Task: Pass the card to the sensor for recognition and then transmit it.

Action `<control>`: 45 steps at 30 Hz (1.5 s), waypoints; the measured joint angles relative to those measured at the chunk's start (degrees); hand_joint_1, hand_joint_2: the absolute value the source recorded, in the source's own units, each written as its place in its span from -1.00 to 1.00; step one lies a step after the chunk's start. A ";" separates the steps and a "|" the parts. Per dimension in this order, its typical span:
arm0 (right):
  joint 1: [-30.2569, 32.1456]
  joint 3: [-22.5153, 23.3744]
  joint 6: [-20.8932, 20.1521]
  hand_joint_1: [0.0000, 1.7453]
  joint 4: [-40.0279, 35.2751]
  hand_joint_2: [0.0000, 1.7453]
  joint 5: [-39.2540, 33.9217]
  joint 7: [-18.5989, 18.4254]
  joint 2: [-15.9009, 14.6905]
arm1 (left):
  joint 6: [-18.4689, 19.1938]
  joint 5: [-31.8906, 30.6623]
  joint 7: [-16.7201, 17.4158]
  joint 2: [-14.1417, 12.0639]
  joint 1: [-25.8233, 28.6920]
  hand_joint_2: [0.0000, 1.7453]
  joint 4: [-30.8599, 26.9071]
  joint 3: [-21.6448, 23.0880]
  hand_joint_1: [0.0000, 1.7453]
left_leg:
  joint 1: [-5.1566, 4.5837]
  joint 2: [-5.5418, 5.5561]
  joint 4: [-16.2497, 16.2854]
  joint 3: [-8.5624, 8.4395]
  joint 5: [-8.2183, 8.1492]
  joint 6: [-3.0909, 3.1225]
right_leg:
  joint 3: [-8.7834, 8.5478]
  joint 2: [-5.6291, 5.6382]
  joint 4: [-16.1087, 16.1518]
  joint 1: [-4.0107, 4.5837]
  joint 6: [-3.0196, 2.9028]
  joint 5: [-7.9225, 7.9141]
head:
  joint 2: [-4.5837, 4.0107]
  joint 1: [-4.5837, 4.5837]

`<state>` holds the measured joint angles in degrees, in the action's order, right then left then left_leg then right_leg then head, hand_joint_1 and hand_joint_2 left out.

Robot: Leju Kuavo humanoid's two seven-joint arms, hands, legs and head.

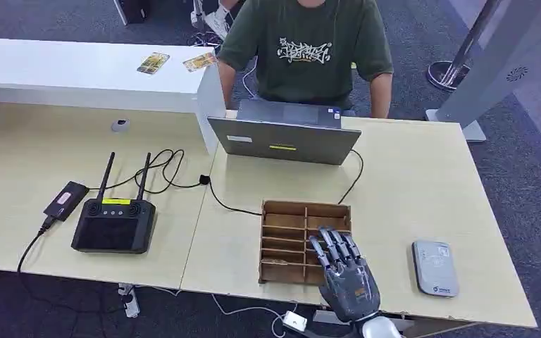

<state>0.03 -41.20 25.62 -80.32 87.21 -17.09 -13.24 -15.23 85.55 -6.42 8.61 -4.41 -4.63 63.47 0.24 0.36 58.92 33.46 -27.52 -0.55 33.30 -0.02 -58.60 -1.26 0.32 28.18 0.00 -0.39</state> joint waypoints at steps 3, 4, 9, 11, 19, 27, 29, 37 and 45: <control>0.37 -0.02 -1.43 -1.00 -0.90 1.00 -0.57 -0.24 -0.79 | 0.00 0.00 -0.20 0.00 0.01 -1.00 0.00 -0.07 -1.00 | 0.00 0.00 0.00 0.00 0.00 0.00 | 0.00 0.00 0.00 0.00 0.00 0.00 | 0.00 0.00; 0.46 -0.06 -2.08 -1.00 -1.40 1.00 -0.92 -0.22 -1.22 | 0.00 0.00 -0.26 0.00 0.01 -1.00 0.00 -0.09 -1.00 | 0.00 0.00 0.00 0.00 0.00 0.00 | 0.00 0.00 0.00 0.00 0.00 0.00 | 0.00 0.00; 0.67 -0.15 -3.68 -1.00 -3.50 1.00 -1.88 -0.22 -2.65 | 0.09 0.00 -0.42 0.00 0.03 -1.00 0.00 -0.17 -1.00 | 0.00 -0.01 0.00 0.00 0.00 0.00 | 0.00 0.00 0.00 0.00 0.00 0.00 | 0.00 0.00; 0.66 -0.22 -4.00 -1.00 -4.00 1.00 -2.03 -0.22 -3.17 | 0.09 0.00 -0.44 0.00 0.03 -1.00 0.00 -0.22 -1.00 | 0.00 0.00 0.00 0.00 0.00 0.00 | 0.00 0.00 0.00 0.00 0.00 0.00 | 0.00 0.00; 1.43 -0.81 -5.10 -1.00 -6.53 1.00 -3.85 -1.98 -4.53 | 0.15 0.00 -0.74 0.00 0.07 -1.00 0.00 -0.57 -1.00 | 0.00 0.02 0.00 0.01 0.00 0.00 | 0.00 -0.03 0.00 0.00 0.00 0.00 | 0.00 -0.02; 2.15 -2.19 -6.06 -1.00 -7.59 1.00 -7.57 -5.58 -3.41 | 0.24 0.00 -0.74 0.02 0.10 -1.00 0.00 -0.92 -1.00 | 0.00 0.00 0.00 0.01 -0.01 -0.01 | 0.01 0.00 0.00 0.00 0.00 0.00 | 0.00 0.00; 2.17 -2.40 -6.45 -1.00 -7.46 1.00 -8.59 -5.99 -2.89 | 0.24 0.02 -0.75 0.02 0.12 -1.00 0.00 -1.07 -1.00 | 0.00 0.00 0.00 0.01 -0.01 -0.01 | 0.01 0.00 0.00 0.00 0.00 0.00 | 0.00 0.00; 2.65 -2.54 -5.34 -1.00 -7.41 1.00 -10.12 -7.72 -0.46 | 0.31 0.00 -0.74 0.09 0.18 -1.00 0.00 -2.01 -1.00 | 0.00 0.00 0.00 0.01 0.00 -0.01 | 0.01 0.00 -0.01 0.00 0.00 0.00 | 0.00 0.00; 3.12 -2.54 -1.75 -1.00 -7.37 1.00 -7.22 -9.88 2.44 | 0.31 0.00 -0.74 0.11 0.18 -1.00 0.00 -2.08 -1.00 | 0.01 0.00 0.00 0.01 0.00 -0.01 | 0.01 0.00 -0.01 0.01 0.00 0.00 | 0.00 0.00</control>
<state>3.15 -43.74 23.87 -87.69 79.99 -26.97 -10.80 -14.93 85.55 -7.17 8.72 -4.23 -4.63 61.40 0.25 0.36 58.91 33.46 -27.52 -0.56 33.31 -0.02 -58.61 -1.25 0.32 28.19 0.00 -0.39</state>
